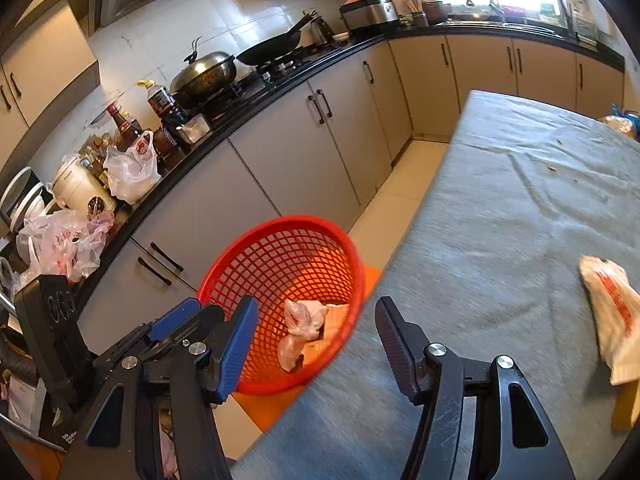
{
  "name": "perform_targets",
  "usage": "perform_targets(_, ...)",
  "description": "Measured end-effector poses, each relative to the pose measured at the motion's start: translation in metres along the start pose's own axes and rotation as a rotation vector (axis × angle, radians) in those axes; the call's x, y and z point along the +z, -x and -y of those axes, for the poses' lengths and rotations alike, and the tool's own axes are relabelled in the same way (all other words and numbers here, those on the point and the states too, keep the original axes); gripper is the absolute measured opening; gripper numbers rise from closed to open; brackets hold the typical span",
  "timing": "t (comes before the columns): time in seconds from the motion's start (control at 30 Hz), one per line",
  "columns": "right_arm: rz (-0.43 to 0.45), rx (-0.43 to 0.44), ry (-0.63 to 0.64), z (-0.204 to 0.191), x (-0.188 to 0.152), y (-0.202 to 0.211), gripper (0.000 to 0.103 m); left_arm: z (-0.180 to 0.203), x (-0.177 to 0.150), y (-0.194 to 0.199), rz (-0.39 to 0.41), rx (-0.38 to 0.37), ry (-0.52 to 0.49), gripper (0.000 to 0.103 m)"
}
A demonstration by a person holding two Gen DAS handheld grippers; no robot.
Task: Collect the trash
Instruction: 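Move the right tool back to the table and grasp the white box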
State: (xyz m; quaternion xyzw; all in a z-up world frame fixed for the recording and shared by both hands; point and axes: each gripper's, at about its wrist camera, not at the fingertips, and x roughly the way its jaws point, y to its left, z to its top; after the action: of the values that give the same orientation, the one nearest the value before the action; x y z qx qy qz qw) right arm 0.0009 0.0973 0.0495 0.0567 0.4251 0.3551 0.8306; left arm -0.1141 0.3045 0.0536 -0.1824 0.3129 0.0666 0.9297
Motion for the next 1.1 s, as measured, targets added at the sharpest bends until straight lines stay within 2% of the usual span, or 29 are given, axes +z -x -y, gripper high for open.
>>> perform_targets(0.43,0.048,-0.029,-0.088,0.056,-0.029,0.052,0.066,0.076,-0.016,-0.004,-0.039,-0.061,-0.118,0.056)
perform_targets(0.63,0.092,-0.06,-0.151,0.099,-0.042,0.088,0.066,0.113,-0.027,-0.011,-0.065,-0.089,-0.178,0.057)
perform_targets(0.77,0.144,-0.133,-0.208,0.146,-0.051,0.126,0.066,0.136,-0.035,-0.017,-0.083,-0.106,-0.221,0.057)
perform_targets(0.97,0.217,-0.288,-0.356,0.239,-0.064,0.188,0.069,0.165,-0.044,-0.022,-0.104,-0.131,-0.271,0.058)
perform_targets(1.1,0.216,-0.304,-0.445,0.282,-0.072,0.204,0.069,0.182,-0.051,-0.025,-0.116,-0.143,-0.298,0.058)
